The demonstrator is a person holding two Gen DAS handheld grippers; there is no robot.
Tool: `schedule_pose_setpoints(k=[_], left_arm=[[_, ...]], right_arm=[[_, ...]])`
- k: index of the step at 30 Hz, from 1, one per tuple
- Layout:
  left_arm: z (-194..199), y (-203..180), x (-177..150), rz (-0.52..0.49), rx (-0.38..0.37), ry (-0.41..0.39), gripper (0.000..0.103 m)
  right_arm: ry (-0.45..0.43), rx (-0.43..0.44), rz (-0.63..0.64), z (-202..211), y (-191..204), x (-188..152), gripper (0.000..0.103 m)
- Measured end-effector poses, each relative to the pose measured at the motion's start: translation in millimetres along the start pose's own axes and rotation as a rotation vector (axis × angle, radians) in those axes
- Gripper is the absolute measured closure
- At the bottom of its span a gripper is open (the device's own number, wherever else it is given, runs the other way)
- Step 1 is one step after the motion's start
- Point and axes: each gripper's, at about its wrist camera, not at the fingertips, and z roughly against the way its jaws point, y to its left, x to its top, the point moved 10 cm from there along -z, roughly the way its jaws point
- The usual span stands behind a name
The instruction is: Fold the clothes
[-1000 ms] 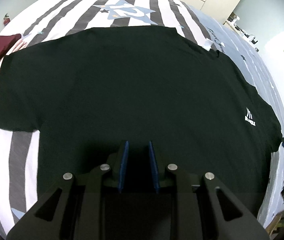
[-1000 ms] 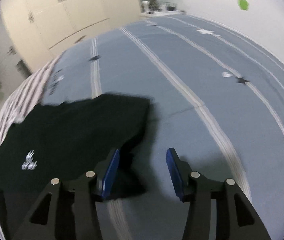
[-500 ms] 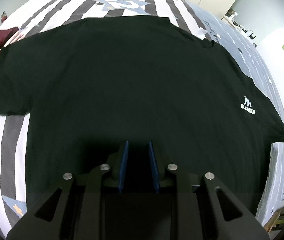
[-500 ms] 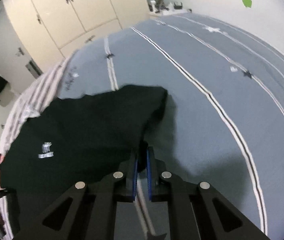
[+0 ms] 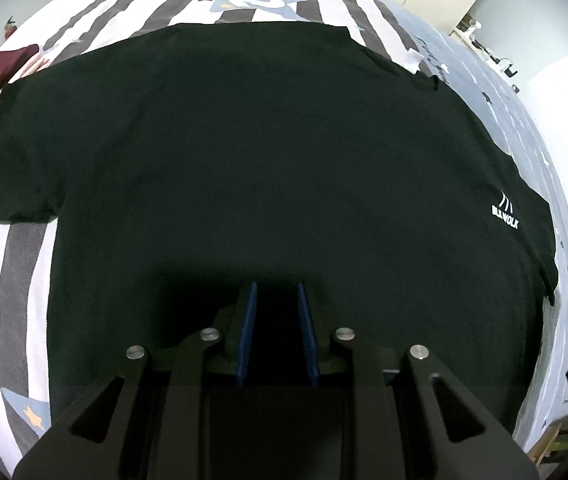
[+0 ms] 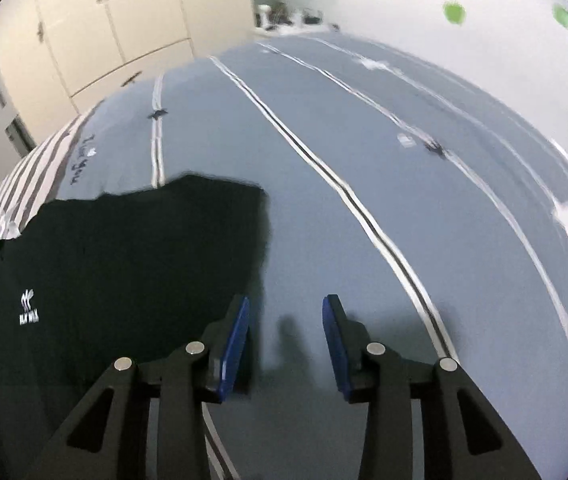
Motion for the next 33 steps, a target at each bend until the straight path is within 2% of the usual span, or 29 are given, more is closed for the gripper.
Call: schedule_pose_setpoints(k=[2, 5, 7, 11, 12, 13, 14, 15, 20, 22, 23, 25, 29, 31, 33], left_arm=[[-1, -3, 1, -0.003, -0.003, 0.002, 0.084], [-2, -8, 2, -0.024, -0.008, 0.003, 0.084], [-3, -9, 4, -0.036, -0.008, 0.004, 0.084], [-4, -8, 4, -0.031, -0.009, 0.004, 0.084], [-4, -7, 4, -0.029, -0.007, 0.005, 0.084], [-4, -6, 3, -0.027, -0.006, 0.005, 0.084], [-4, -6, 2, -0.026, -0.005, 0.005, 0.084], [-4, -7, 1, -0.025, -0.004, 0.004, 0.084], [-7, -8, 1, -0.012, 0.001, 0.005, 0.084], [-7, -7, 1, -0.004, 0.004, 0.006, 0.084], [-6, -8, 2, -0.002, 0.003, 0.006, 0.084], [-5, -8, 2, -0.007, 0.002, 0.005, 0.084], [-4, -9, 4, -0.011, -0.001, -0.001, 0.084], [-5, -6, 4, -0.005, -0.001, -0.003, 0.084], [-6, -6, 4, 0.005, 0.001, -0.004, 0.084]], right_arm=[[0.001, -0.03, 0.038, -21, 10, 28, 0.068], [0.011, -0.006, 0.02, -55, 20, 56, 0.067], [0.044, 0.021, -0.015, -80, 23, 67, 0.067], [0.095, 0.067, 0.006, -111, 32, 72, 0.067], [0.1, 0.072, 0.006, -112, 31, 72, 0.071], [0.106, 0.077, 0.006, -114, 30, 73, 0.089], [0.111, 0.081, 0.007, -116, 30, 73, 0.096], [0.109, 0.084, 0.003, -115, 29, 75, 0.096], [-0.032, 0.067, -0.061, -72, 15, 108, 0.095], [0.028, 0.009, -0.021, -88, 9, 97, 0.092], [0.091, -0.015, -0.023, -104, 2, 87, 0.09], [0.157, -0.053, -0.1, -120, -24, 75, 0.09], [0.089, -0.122, -0.227, -102, -71, 78, 0.084], [0.055, -0.091, -0.183, -90, -64, 82, 0.084], [0.003, -0.032, -0.11, -74, -41, 88, 0.084]])
